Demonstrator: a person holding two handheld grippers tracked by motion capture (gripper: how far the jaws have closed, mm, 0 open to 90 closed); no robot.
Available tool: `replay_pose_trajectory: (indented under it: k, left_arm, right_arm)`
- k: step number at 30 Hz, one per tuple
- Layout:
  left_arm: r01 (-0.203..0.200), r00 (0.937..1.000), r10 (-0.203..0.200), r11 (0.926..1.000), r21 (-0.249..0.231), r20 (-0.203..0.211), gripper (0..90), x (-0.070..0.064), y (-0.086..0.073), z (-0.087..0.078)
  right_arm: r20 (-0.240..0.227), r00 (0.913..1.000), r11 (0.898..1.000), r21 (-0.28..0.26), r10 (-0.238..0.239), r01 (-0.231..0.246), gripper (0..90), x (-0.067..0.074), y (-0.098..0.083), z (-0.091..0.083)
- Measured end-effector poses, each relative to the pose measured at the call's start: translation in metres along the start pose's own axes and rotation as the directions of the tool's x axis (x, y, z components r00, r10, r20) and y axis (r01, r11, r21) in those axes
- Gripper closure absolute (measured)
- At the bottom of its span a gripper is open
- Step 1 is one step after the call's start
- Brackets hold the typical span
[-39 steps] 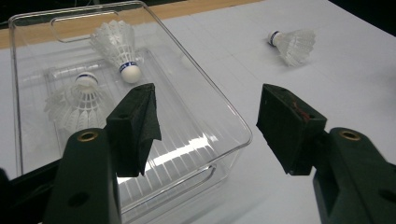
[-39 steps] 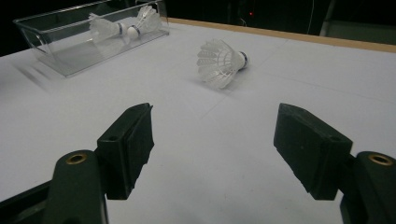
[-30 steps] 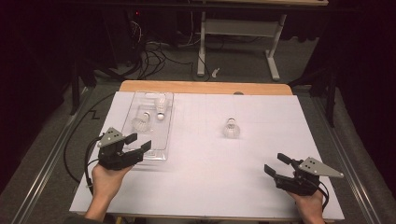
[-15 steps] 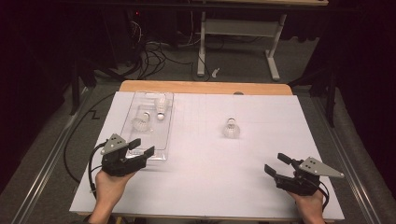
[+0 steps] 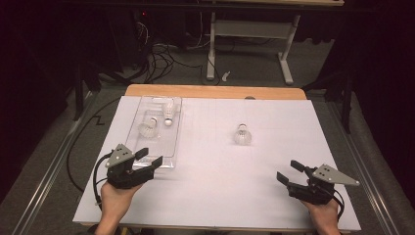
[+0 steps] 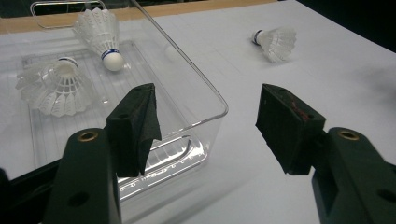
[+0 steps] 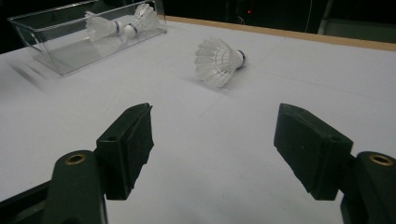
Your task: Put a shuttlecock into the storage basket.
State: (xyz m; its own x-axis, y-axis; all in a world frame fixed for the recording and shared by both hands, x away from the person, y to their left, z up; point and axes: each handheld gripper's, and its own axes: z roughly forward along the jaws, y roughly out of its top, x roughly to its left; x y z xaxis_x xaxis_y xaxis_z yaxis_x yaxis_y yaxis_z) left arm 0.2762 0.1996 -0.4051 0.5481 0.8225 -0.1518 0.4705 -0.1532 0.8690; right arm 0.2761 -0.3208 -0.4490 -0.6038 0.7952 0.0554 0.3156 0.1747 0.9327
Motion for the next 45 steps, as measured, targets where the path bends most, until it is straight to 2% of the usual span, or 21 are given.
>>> replay_pose_trajectory:
  k: [13, 16, 24, 32, 36, 43, 45]
  left_arm:
    - [0.002, 1.0, -0.002, 1.0, -0.008, 0.002, 39.0, -0.002, -0.008, -0.002]
    - [-0.002, 1.0, 0.002, 0.9997, -0.023, 0.002, 39.1, -0.003, -0.01, -0.003]
    - [-0.001, 0.9999, 0.001, 0.9998, -0.02, 0.016, 39.1, -0.005, -0.013, -0.002]
    - [0.013, 0.9997, -0.012, 0.9996, -0.026, 0.019, 38.7, -0.003, -0.018, -0.004]
    - [0.011, 0.9998, -0.011, 0.9992, -0.038, 0.014, 38.5, -0.002, -0.02, -0.007]
    - [0.012, 0.9997, -0.011, 0.9987, -0.05, 0.022, 37.9, -0.002, -0.025, -0.01]
    - [0.011, 0.9996, -0.009, 0.9986, -0.051, 0.027, 37.6, -0.002, -0.027, -0.01]
  right_arm:
    - [0.006, 1.0, 1.0, -0.011, 0.006, -0.005, 28.3, -0.001, 0.004, 0.001]
    - [0.015, 0.9999, 1.0, -0.012, 0.002, -0.002, 27.0, 0.0, 0.006, 0.001]
    - [0.005, 0.9999, 1.0, 0.0, -0.015, 0.015, 26.1, 0.003, 0.01, 0.005]
    - [-0.012, 0.9999, 1.0, 0.005, -0.002, 0.002, 25.0, 0.003, 0.011, 0.007]
    - [0.017, 0.9998, 1.0, 0.005, -0.014, 0.014, 27.1, 0.006, 0.014, 0.01]
    - [0.01, 0.9999, 1.0, -0.005, -0.002, 0.002, 27.0, 0.007, 0.019, 0.016]
    - [-0.01, 0.9999, 1.0, 0.002, -0.01, 0.01, 25.7, 0.009, 0.022, 0.018]
